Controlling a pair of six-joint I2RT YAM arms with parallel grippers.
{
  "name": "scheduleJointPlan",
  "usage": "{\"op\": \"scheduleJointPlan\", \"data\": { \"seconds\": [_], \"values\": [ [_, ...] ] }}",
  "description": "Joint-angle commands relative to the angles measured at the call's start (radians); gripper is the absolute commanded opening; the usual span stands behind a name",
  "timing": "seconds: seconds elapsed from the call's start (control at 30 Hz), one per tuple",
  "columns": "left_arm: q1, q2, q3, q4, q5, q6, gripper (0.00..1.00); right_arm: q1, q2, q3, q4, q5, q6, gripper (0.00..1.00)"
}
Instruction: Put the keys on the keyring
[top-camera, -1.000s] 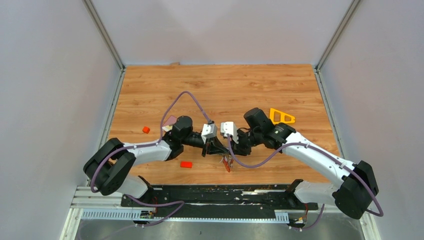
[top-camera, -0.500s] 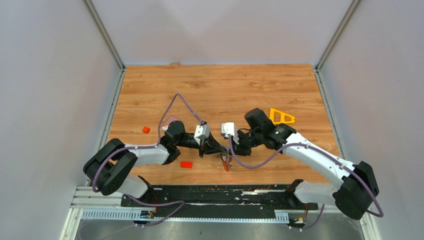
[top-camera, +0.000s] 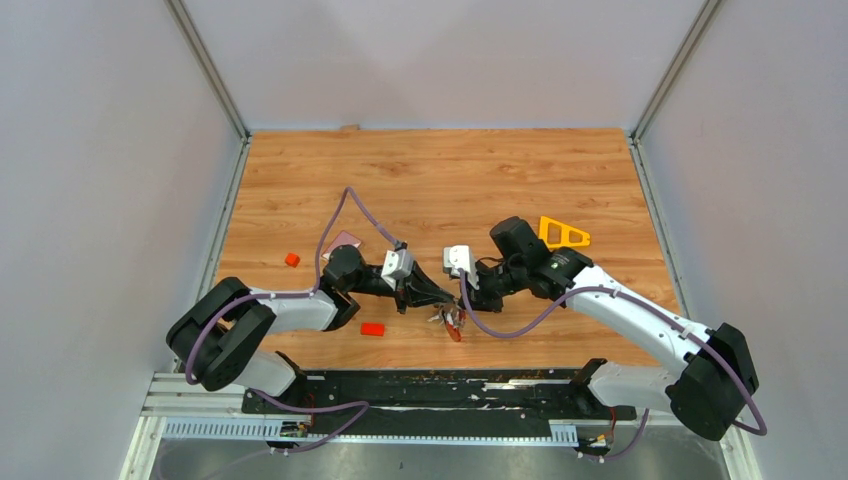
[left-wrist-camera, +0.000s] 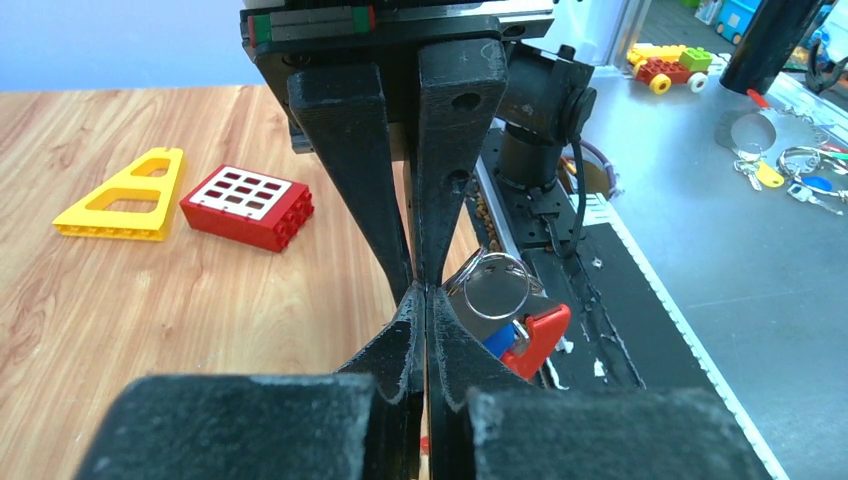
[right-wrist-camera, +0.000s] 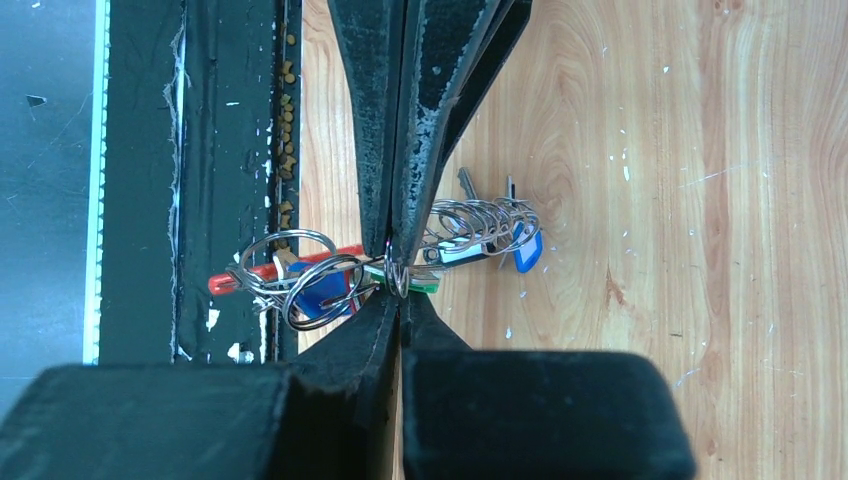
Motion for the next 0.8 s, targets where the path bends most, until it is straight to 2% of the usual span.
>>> {"op": "scheduleJointPlan", "data": {
  "seconds": [0.0, 0.33, 0.4, 0.57, 0.77],
  "values": [
    [-0.001, -0.010, 0.002, 0.147, 0.015, -0.036, 0.00, -0.008, -0.017, 0.006, 0.017, -0.022, -0.022, 0.00],
    [-0.001, -0.007, 0.009, 0.201, 0.027, -0.078, 0.00, -0.007, -0.002, 0.039, 0.010, -0.042, -0.021, 0.02],
    [-0.001, -0.008, 0.006, 0.192, 0.033, -0.069, 0.00, -0.008, -0.005, 0.043, 0.002, -0.042, -0.020, 0.06],
    [0.000, -0.010, 0.006, 0.180, 0.040, -0.056, 0.00, -0.014, -0.054, 0.058, -0.017, -0.004, -0.025, 0.23],
    [0.001, -0.007, 0.009, 0.181, 0.048, -0.061, 0.00, -0.038, -0.102, 0.113, -0.079, -0.003, -0.052, 0.29]
  ]
}}
